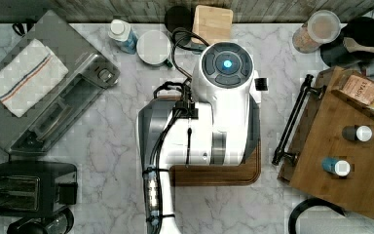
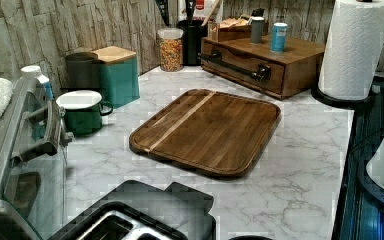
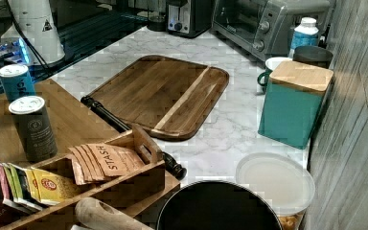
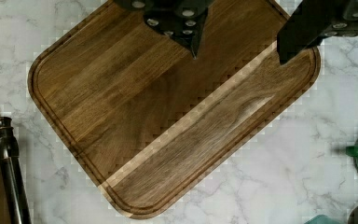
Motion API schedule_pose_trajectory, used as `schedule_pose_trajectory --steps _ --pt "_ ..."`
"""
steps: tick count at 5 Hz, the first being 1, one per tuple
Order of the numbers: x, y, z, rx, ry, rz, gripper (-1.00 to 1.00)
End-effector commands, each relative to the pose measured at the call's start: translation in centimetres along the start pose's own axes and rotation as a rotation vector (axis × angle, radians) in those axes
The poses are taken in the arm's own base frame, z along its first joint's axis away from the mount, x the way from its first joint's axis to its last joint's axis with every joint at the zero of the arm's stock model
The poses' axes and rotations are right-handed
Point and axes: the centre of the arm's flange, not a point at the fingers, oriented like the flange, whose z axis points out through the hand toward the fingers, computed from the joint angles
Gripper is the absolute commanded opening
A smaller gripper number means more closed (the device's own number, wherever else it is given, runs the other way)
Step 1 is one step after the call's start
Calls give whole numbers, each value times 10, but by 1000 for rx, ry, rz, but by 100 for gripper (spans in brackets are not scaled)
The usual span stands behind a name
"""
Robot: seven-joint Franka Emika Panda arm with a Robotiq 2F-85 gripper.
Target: Open the drawer.
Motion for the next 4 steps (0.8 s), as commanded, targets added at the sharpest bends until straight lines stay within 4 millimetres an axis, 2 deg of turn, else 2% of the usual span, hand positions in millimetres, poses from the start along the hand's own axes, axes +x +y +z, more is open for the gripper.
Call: schedule_pose_trajectory --steps 1,3,4 --pt "8 11 14 -5 22 -36 100" --pt "58 64 36 -4 75 -90 100" --pt "85 93 40 -20 106 -94 100"
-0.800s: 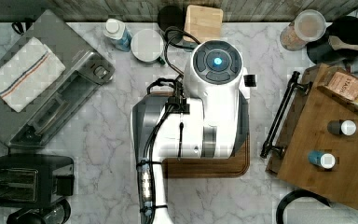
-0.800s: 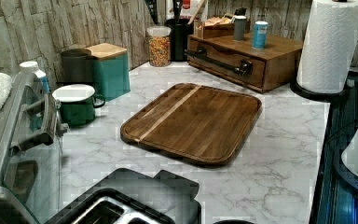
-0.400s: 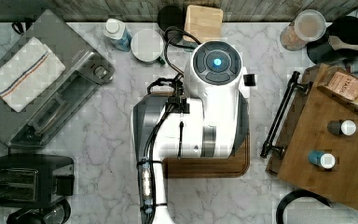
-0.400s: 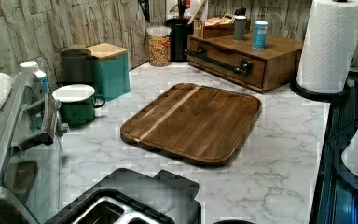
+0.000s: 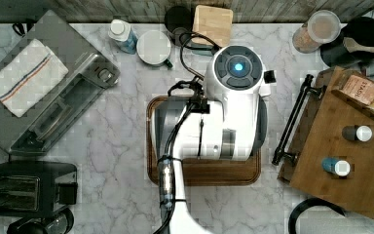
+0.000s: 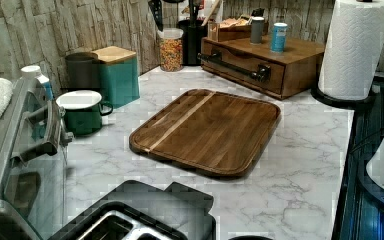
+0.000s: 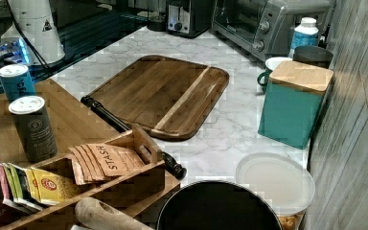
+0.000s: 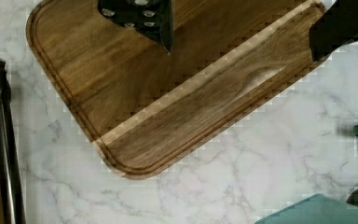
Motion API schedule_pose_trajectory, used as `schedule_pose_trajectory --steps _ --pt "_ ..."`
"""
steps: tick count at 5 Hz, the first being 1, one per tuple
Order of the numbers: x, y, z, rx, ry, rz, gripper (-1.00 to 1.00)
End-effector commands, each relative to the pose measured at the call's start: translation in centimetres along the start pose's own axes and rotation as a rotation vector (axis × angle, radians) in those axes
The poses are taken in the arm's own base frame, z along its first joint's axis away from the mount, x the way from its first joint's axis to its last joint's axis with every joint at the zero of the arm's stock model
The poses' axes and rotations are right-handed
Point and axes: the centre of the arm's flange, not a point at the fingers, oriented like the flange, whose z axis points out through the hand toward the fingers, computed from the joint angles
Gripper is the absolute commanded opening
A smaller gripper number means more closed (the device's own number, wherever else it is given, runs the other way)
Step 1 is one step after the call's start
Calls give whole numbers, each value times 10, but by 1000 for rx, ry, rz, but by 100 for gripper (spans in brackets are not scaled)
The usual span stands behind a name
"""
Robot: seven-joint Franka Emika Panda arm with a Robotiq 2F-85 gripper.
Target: Open the drawer.
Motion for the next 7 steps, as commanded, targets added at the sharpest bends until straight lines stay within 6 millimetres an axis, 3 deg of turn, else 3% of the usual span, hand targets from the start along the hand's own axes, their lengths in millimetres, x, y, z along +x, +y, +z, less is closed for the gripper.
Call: schedule_pose_trajectory --steps 1,3,4,7 --pt "72 115 21 -61 58 -14 100" --pt "95 157 36 -94 129 -72 100" --pt "98 166 49 -107 127 -91 100" --pt "106 165 78 -256 113 -182 100"
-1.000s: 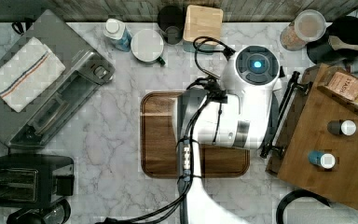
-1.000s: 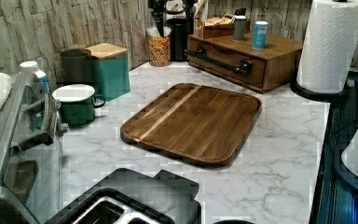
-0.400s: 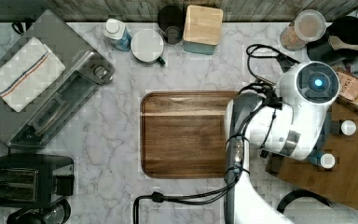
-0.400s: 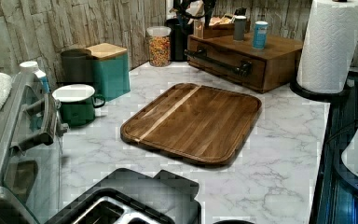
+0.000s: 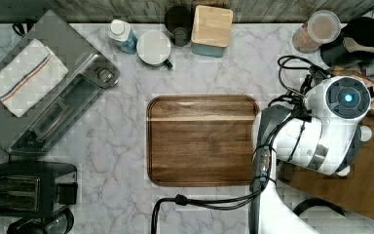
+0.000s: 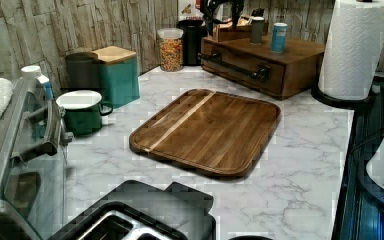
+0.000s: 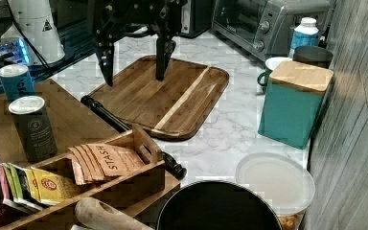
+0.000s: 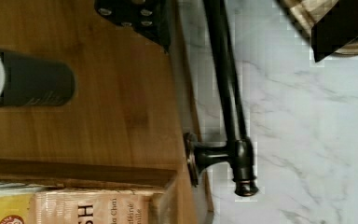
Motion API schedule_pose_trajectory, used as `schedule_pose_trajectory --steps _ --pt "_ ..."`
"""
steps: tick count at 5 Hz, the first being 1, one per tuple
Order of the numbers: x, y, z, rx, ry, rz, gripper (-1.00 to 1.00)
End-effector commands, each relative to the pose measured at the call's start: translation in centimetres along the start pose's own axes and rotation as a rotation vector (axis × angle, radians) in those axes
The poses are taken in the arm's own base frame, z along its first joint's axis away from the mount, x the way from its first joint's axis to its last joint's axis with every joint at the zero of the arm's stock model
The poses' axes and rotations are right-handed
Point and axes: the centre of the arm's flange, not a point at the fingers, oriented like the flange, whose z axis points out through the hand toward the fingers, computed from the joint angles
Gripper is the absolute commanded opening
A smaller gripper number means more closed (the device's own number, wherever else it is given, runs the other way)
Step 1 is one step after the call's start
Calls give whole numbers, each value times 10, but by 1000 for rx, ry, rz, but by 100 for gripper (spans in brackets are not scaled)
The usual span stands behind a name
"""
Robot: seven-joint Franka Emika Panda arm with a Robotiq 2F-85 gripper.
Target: Open the drawer.
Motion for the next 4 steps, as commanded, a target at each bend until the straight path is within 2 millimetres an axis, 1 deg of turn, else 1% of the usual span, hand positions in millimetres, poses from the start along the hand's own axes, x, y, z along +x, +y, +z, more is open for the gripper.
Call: schedule_pose_trajectory --steps 1,2,3,4 --pt "-3 -28 13 -71 -1 -135 100" --pt "-1 -22 20 -97 -27 -151 100" --pt "-7 -14 32 -97 -46 -124 100" --pt "-18 -8 57 -65 -3 -94 100"
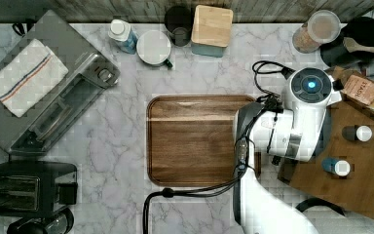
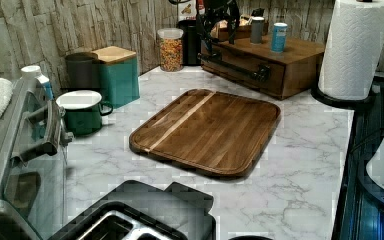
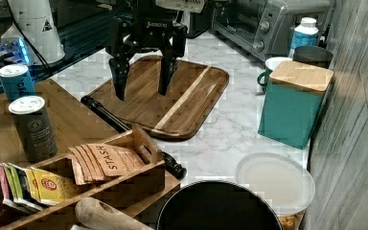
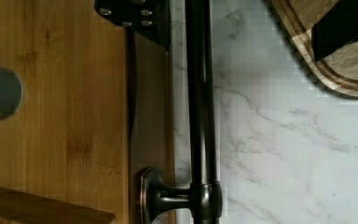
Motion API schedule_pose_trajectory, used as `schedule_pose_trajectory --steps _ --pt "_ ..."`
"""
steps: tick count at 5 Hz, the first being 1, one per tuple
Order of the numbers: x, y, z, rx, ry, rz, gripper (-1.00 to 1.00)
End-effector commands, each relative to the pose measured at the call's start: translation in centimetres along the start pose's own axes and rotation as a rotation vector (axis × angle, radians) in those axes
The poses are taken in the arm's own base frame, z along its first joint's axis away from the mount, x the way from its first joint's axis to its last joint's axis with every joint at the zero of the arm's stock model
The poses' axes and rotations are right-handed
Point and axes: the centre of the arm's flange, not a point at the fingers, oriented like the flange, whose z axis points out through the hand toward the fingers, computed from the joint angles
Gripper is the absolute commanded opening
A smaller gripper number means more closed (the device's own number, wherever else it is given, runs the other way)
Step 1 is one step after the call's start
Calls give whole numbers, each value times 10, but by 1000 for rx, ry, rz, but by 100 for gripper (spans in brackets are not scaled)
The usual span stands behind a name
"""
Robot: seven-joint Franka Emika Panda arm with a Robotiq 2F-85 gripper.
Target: Open the drawer.
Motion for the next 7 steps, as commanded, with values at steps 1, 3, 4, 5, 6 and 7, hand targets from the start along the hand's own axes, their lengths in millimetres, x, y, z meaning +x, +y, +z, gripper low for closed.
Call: schedule_pose_trajectory --steps 1,3,4,5,6,7 --pt "-2 48 43 -25 49 27 100" --pt "-11 46 70 17 43 92 100" --pt "-17 39 84 36 44 124 100" --pt "-18 39 93 35 37 129 100" --pt "-17 34 100 55 60 131 100" --pt "-14 22 107 85 68 136 100"
